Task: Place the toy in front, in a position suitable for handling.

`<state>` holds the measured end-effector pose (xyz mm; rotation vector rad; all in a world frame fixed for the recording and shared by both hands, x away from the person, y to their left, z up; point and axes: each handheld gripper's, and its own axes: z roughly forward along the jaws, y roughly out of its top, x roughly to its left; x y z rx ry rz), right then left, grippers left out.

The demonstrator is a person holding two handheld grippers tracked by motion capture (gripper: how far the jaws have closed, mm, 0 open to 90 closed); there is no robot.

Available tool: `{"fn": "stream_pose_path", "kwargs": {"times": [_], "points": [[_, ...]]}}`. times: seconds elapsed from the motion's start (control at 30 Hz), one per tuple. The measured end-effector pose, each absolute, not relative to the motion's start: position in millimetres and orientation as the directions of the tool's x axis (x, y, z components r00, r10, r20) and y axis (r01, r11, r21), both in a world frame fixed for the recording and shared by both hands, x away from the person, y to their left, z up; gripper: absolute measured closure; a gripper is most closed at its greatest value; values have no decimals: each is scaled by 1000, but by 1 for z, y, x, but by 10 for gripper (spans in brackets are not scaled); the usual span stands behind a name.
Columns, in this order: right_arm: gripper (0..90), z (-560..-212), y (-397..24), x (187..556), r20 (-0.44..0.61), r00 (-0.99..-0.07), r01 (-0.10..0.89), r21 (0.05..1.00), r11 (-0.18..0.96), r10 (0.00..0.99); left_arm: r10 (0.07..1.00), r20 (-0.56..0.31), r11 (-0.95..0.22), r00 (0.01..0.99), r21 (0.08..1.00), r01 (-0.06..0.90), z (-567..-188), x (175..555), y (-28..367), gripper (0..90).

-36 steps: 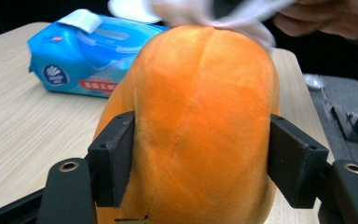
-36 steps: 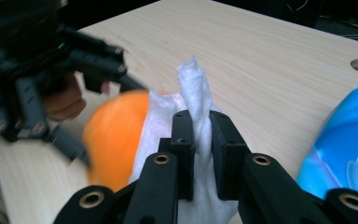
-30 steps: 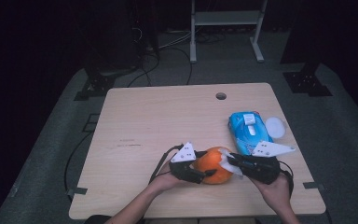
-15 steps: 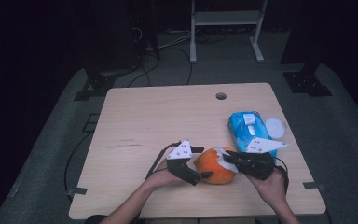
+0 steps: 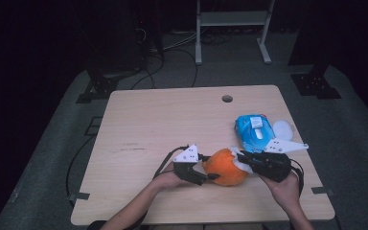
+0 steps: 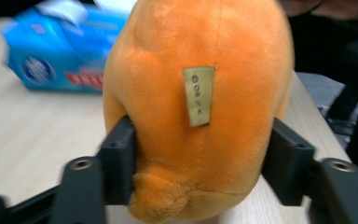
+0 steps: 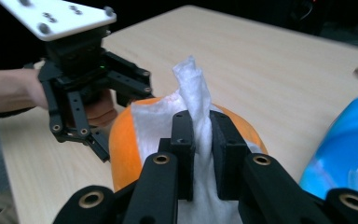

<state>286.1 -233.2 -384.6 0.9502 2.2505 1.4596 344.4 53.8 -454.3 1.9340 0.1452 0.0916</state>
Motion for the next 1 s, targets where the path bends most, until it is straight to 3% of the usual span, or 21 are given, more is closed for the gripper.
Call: {"fn": "stream_pose_path", "kwargs": {"times": [0.07, 0.37, 0.53, 0.7, 0.77, 1.0], "points": [[798, -377, -232, 288, 99, -734, 350, 903, 249, 672, 161, -14, -335, 987, 940, 68, -439, 344, 61, 399], [799, -368, -218, 304, 163, -755, 354, 917, 186, 635, 215, 103, -362, 971, 932, -18, -384, 330, 96, 396], [799, -384, -209, 310, 204, -755, 405, 892, 199, 623, 211, 38, -346, 977, 938, 38, -394, 334, 107, 388], [799, -413, -205, 321, 237, -731, 494, 831, 257, 640, 224, 2, -412, 975, 906, 92, -425, 339, 100, 369], [799, -418, -205, 323, 243, -730, 506, 820, 266, 639, 227, -30, -381, 973, 917, 117, -436, 339, 98, 362], [799, -395, -185, 315, 215, -784, 435, 859, 269, 582, 224, 8, -401, 975, 912, 85, -433, 337, 87, 328]]}}
